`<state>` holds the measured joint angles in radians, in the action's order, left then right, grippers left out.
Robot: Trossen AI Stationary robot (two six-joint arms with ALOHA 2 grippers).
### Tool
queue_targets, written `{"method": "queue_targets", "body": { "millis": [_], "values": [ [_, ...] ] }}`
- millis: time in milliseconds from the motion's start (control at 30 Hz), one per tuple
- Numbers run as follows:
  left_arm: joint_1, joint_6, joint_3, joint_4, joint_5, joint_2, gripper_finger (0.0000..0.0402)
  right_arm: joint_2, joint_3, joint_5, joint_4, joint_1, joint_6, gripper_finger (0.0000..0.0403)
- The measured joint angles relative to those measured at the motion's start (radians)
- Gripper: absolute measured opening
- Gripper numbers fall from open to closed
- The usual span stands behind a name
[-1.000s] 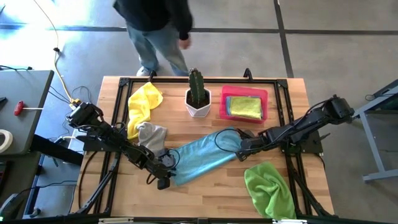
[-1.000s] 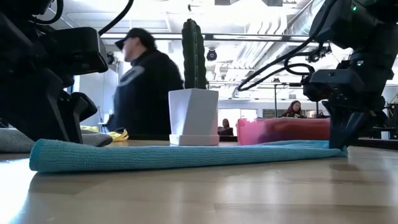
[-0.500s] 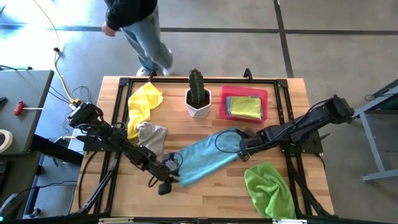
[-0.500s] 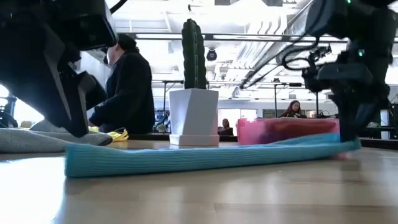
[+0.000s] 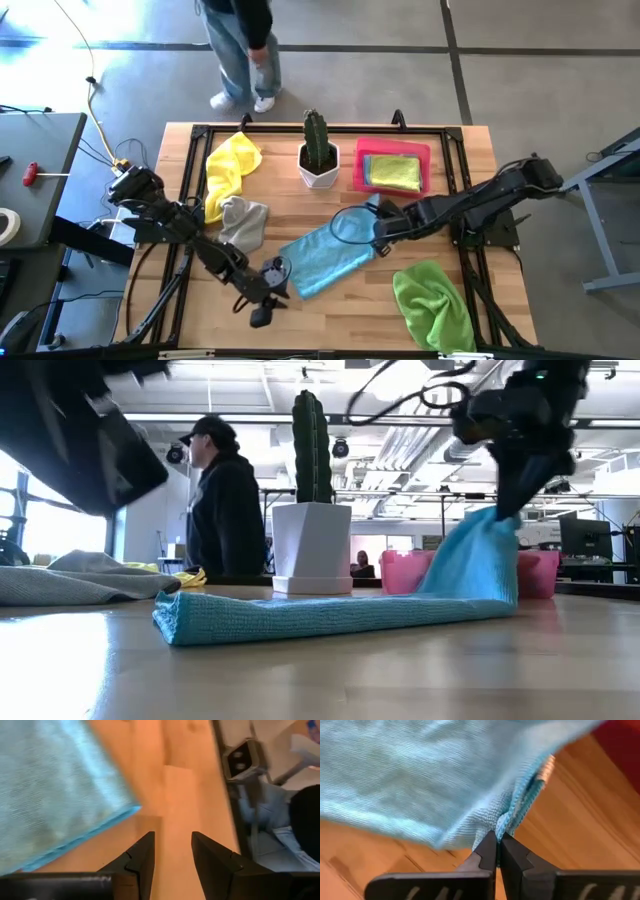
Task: Fold microfiber towels
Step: Put the blue towel into the pink laundry bin
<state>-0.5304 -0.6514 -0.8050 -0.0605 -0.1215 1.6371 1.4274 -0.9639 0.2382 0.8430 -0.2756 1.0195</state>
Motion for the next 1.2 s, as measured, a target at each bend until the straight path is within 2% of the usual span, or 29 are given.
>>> {"method": "queue_targets", "body": {
  "millis": [167, 433, 700, 967, 1200],
  "values": [
    [-0.053, 0.0, -0.042, 0.044, 0.0, -0.001, 0.0119, 0.156, -0.1, -0.003, -0.075, 0.0, -0.067, 0.0],
    [-0.142, -0.039, -0.083, 0.126, -0.039, -0.001, 0.0119, 0.395, -0.404, -0.01, -0.078, -0.047, -0.206, 0.0],
    [-0.236, -0.105, -0.083, 0.155, -0.073, -0.001, 0.0119, 0.582, -0.624, -0.006, -0.084, -0.111, -0.234, 0.0],
    [-0.306, -0.108, -0.083, 0.155, -0.148, -0.001, 0.0119, 0.714, -0.762, 0.005, -0.114, -0.12, -0.243, 0.0],
    [-0.331, -0.108, -0.083, 0.155, -0.182, -0.001, 0.0119, 0.746, -0.808, -0.008, -0.141, -0.142, -0.243, 0.0]
  ]
}}
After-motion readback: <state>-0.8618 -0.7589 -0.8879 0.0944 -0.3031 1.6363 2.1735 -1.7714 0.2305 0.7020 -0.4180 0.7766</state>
